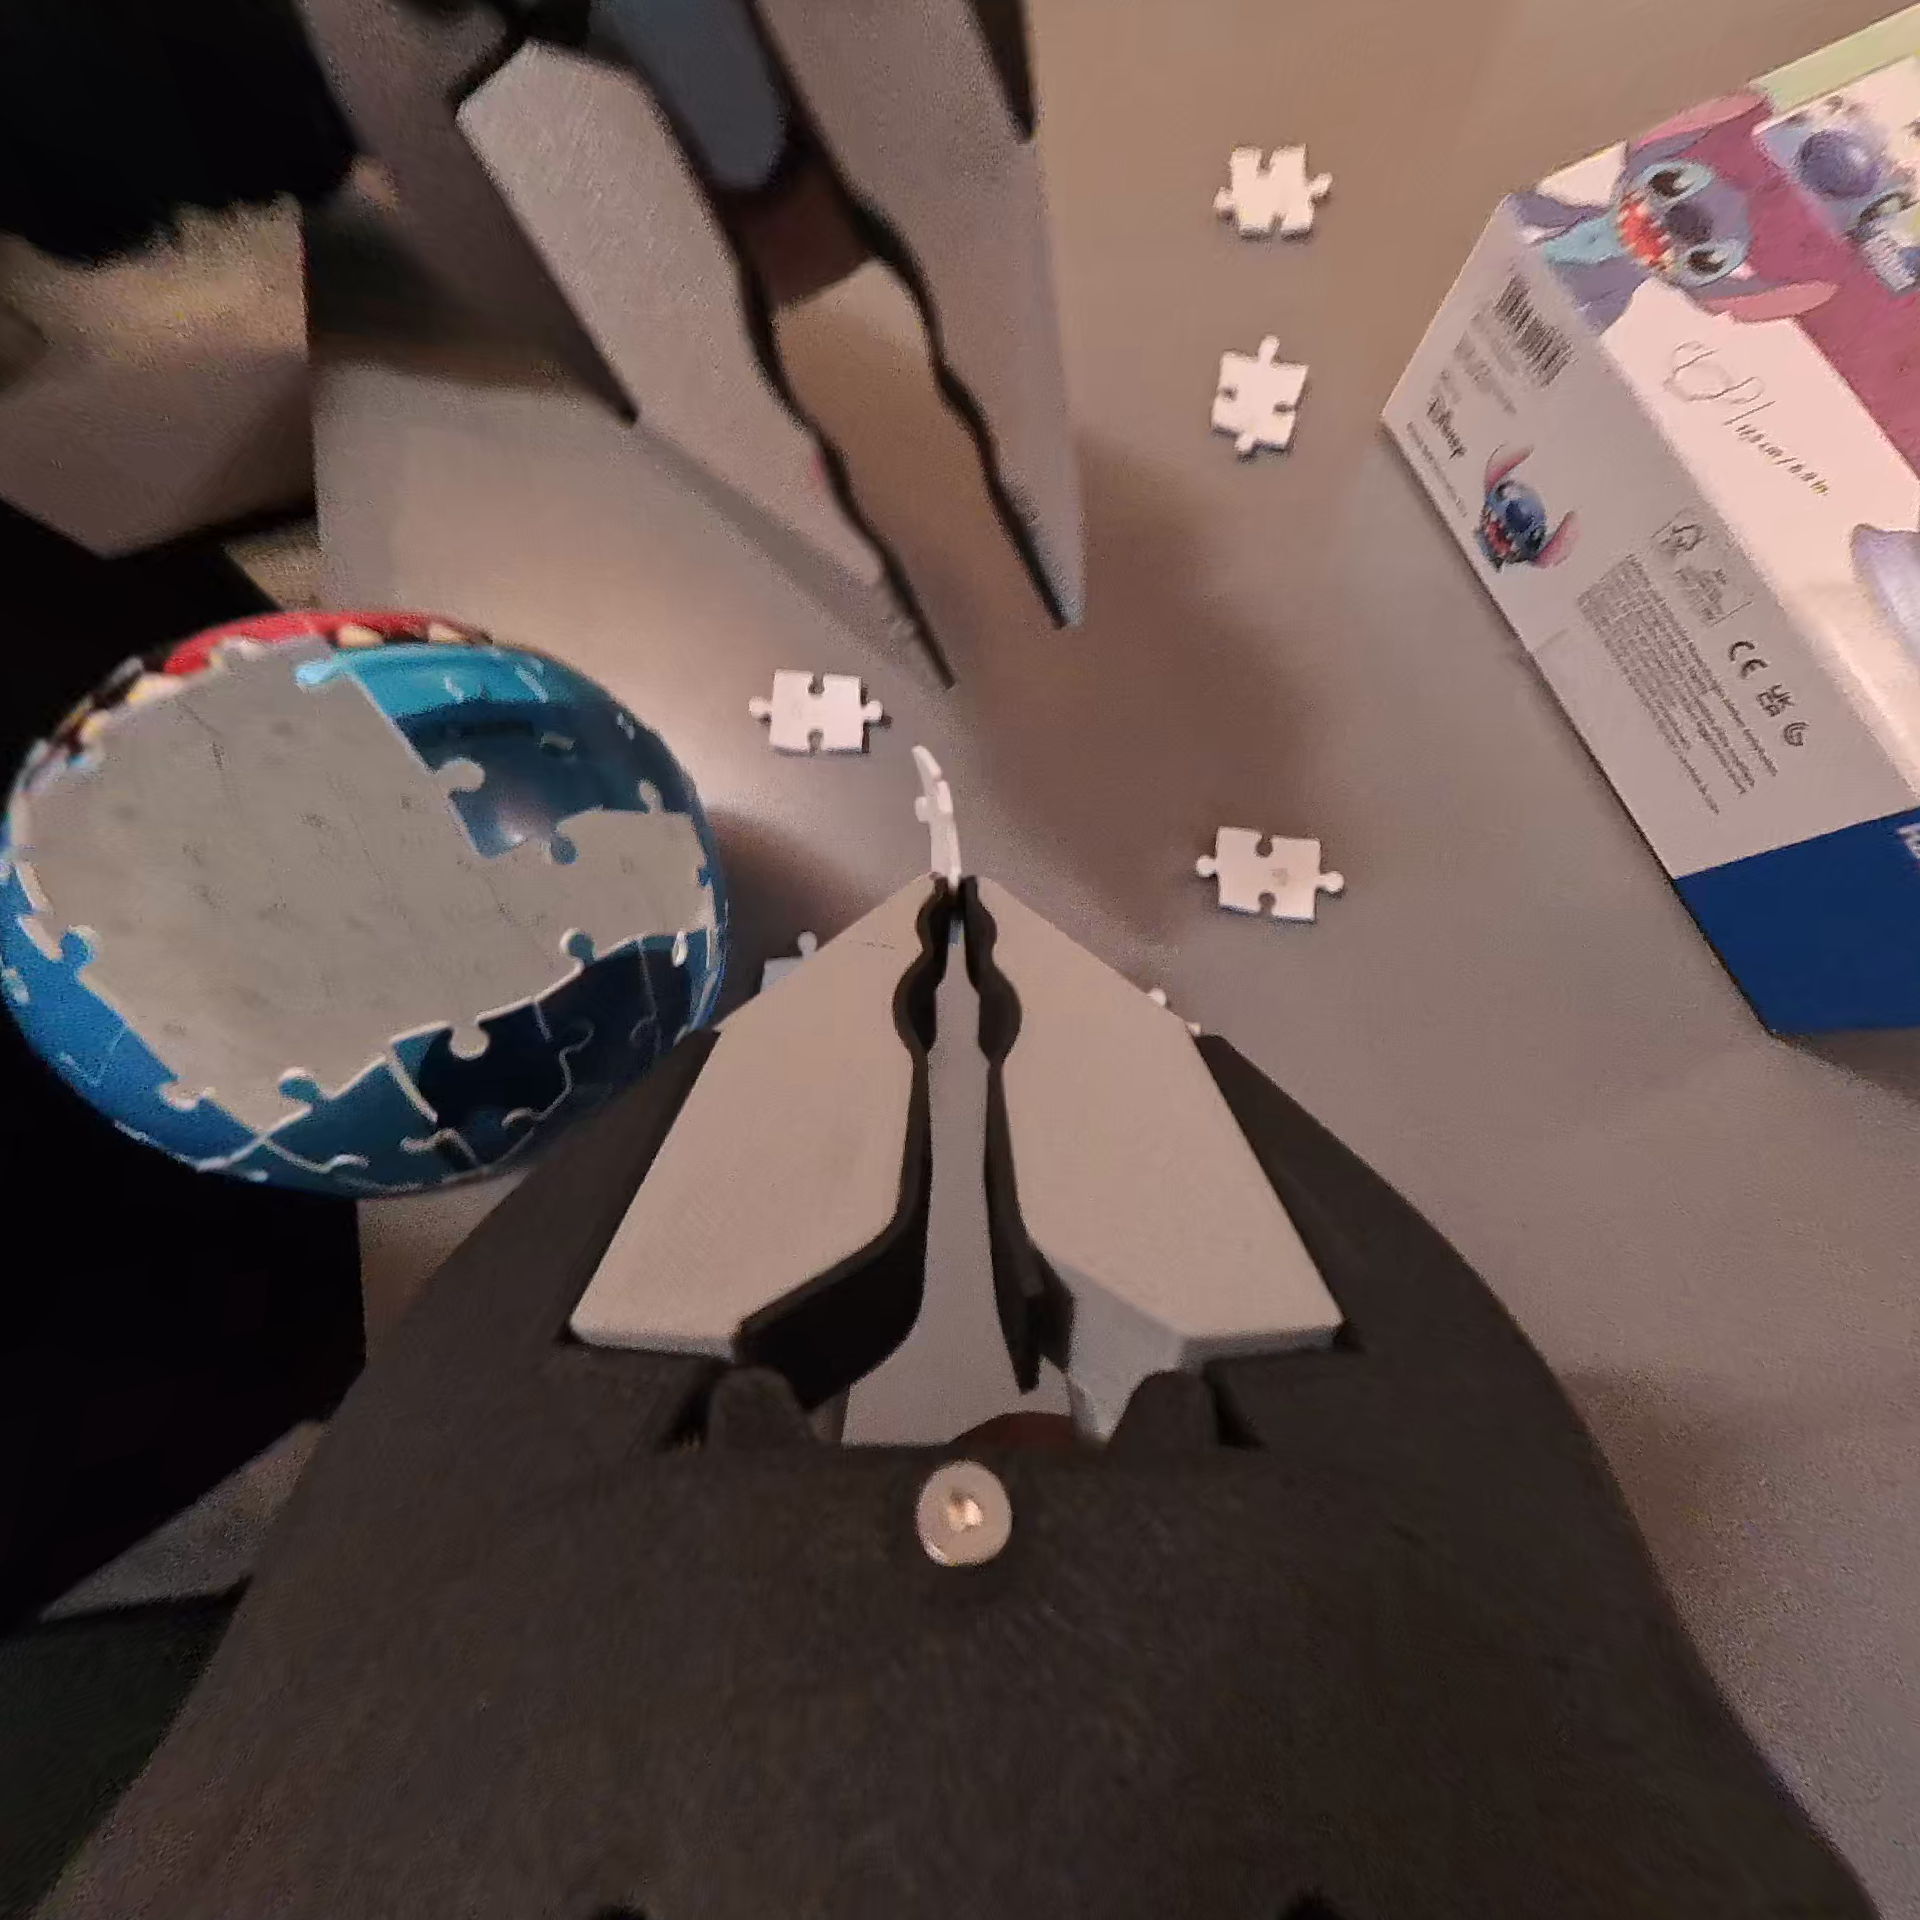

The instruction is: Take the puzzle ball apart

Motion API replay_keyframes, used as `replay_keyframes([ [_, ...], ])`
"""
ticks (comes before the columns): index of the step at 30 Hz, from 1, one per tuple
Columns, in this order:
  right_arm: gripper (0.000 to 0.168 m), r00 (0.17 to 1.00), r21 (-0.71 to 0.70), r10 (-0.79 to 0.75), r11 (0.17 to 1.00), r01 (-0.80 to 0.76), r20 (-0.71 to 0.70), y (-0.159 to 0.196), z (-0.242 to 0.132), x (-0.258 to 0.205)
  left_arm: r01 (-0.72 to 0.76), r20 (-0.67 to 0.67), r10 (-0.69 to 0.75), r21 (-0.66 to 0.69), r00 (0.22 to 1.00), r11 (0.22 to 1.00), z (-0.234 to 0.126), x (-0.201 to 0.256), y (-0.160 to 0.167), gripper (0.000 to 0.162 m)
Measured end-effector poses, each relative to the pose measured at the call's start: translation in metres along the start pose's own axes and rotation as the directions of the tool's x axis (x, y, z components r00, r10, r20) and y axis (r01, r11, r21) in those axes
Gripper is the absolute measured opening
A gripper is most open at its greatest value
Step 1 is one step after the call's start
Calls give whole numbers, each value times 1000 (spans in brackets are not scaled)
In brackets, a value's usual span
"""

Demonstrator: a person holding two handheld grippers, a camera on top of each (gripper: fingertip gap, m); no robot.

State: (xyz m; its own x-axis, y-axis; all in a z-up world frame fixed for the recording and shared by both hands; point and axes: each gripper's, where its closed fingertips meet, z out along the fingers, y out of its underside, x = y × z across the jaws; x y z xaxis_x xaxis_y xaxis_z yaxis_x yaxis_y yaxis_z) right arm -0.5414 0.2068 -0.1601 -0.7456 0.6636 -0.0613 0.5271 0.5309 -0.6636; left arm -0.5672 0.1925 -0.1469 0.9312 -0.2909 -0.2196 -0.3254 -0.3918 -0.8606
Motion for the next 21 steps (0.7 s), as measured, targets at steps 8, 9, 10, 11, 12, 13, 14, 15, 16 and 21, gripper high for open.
replay_keyframes([
  [8, 0, 993, -282, -117, 952, 118, 21, 13, 1, -36, 102, -61, -110, -122, 992, 987, 5, -1, 29, 16],
  [9, 0, 991, -304, -130, 944, 131, 23, 13, 2, -39, 110, -62, -120, -136, 991, 984, 7, -1, 32, 16],
  [10, 0, 990, -318, -143, 938, 141, 18, 13, 2, -40, 114, -63, -124, -148, 990, 982, 8, -1, 35, 16],
  [11, 0, 989, -325, -148, 935, 146, 19, 12, 3, -43, 115, -63, -125, -155, 990, 981, 9, -1, 37, 16],
  [12, 0, 989, -326, -149, 933, 149, 28, 12, 3, -45, 113, -60, -124, -158, 990, 981, 9, 0, 38, 16],
  [13, 0, 988, -324, -150, 934, 152, 32, 11, 3, -47, 111, -57, -121, -160, 991, 981, 8, 0, 38, 16],
  [14, 0, 988, -325, -148, 934, 150, 31, 11, 3, -47, 108, -56, -118, -160, 991, 981, 8, 1, 39, 16],
  [15, 0, 989, -330, -144, 933, 145, 29, 11, 3, -47, 108, -56, -118, -159, 991, 981, 7, 1, 39, 16],
  [16, 0, 990, -332, -140, 933, 140, 25, 11, 3, -46, 111, -57, -121, -157, 991, 981, 6, 2, 40, 16],
  [21, 0, 996, -269, -93, 959, 89, -4, 8, -1, -34, 135, -52, -143, -137, 988, 981, 1, 2, 39, 16],
])
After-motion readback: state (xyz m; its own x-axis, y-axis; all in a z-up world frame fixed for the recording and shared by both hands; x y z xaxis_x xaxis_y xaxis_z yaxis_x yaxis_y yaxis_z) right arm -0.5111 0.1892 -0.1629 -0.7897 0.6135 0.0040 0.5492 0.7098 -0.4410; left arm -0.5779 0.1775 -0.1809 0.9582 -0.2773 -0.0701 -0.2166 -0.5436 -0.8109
